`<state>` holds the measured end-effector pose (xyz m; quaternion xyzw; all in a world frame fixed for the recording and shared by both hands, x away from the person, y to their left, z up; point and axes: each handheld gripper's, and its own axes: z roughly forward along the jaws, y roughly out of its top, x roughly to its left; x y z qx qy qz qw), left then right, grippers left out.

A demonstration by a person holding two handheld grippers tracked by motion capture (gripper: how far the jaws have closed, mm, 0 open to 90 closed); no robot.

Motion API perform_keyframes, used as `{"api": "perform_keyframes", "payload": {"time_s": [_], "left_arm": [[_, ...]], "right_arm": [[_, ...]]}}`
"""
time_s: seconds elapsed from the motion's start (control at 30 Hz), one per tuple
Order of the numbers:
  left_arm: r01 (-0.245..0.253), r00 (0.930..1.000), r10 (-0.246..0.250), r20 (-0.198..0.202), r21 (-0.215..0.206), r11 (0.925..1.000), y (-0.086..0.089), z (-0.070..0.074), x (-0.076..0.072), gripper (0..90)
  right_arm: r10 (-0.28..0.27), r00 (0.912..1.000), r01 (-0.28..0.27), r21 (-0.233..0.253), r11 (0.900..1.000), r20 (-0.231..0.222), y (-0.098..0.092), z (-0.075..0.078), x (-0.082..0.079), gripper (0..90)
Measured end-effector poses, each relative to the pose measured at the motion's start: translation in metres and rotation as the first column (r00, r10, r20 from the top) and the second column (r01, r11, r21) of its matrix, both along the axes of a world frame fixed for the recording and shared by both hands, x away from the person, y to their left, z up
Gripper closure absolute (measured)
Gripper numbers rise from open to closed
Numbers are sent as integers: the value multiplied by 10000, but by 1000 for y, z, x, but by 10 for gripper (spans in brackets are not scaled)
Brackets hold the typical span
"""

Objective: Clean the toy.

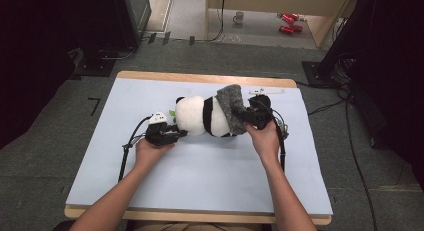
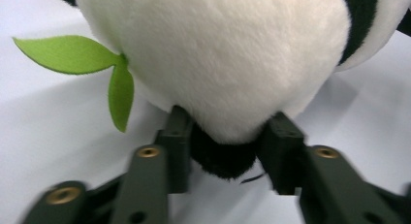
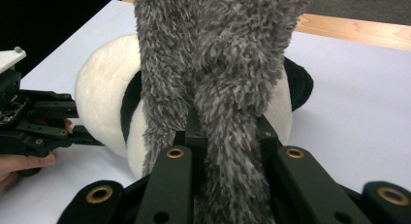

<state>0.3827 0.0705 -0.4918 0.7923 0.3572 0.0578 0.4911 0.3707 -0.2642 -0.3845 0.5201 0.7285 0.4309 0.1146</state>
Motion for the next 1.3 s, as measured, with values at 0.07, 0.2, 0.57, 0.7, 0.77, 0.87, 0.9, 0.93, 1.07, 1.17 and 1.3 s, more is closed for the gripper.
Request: {"api": "perform_keyframes", "payload": {"time_s": [0.07,0.2,0.57,0.7,0.77,0.87,0.9,0.93,1.07,1.17,1.3], "left_arm": [[91,9998,-95,-198,-204,9998,0,4,0,716],[469,9982,-483,-366,-385,9982,4,8,-3,751],[960,9934,-1007,-555,-808,9921,5,26,-33,762],[839,9952,-882,-430,-942,9920,-1,27,-39,758],[675,9965,-728,-421,-1165,9909,-2,27,-39,755],[582,9979,-605,-213,-961,9937,-5,28,-40,753],[572,9981,-588,-190,-789,9952,-7,28,-41,752],[576,9980,-592,-211,-691,9959,-7,27,-41,752],[494,9980,-514,-355,-550,9973,-8,24,-39,751],[350,9981,-370,-498,-394,9986,-7,22,-37,752],[502,9965,-534,-645,-510,9974,-1,19,-31,752]], "right_arm": [[-49,10000,49,-5,10000,22,0,3,-2,770],[33,10000,-33,193,9998,24,3,16,-7,772],[1673,9859,-1673,259,9856,43,65,32,-29,771],[2170,9760,-2167,170,9761,-185,87,23,-33,771],[2316,9724,-2312,163,9728,-294,95,17,-33,771],[2349,9707,-2334,342,9718,-510,102,6,-33,769],[2360,9705,-2344,362,9715,-490,103,2,-32,769],[2332,9713,-2319,313,9722,-466,104,-2,-32,769],[2141,9761,-2139,104,9768,-366,98,-11,-28,767],[1880,9812,-1890,-193,9818,-427,90,-14,-25,759],[1426,9884,-1460,-674,9870,-529,75,-17,-20,774]]}}
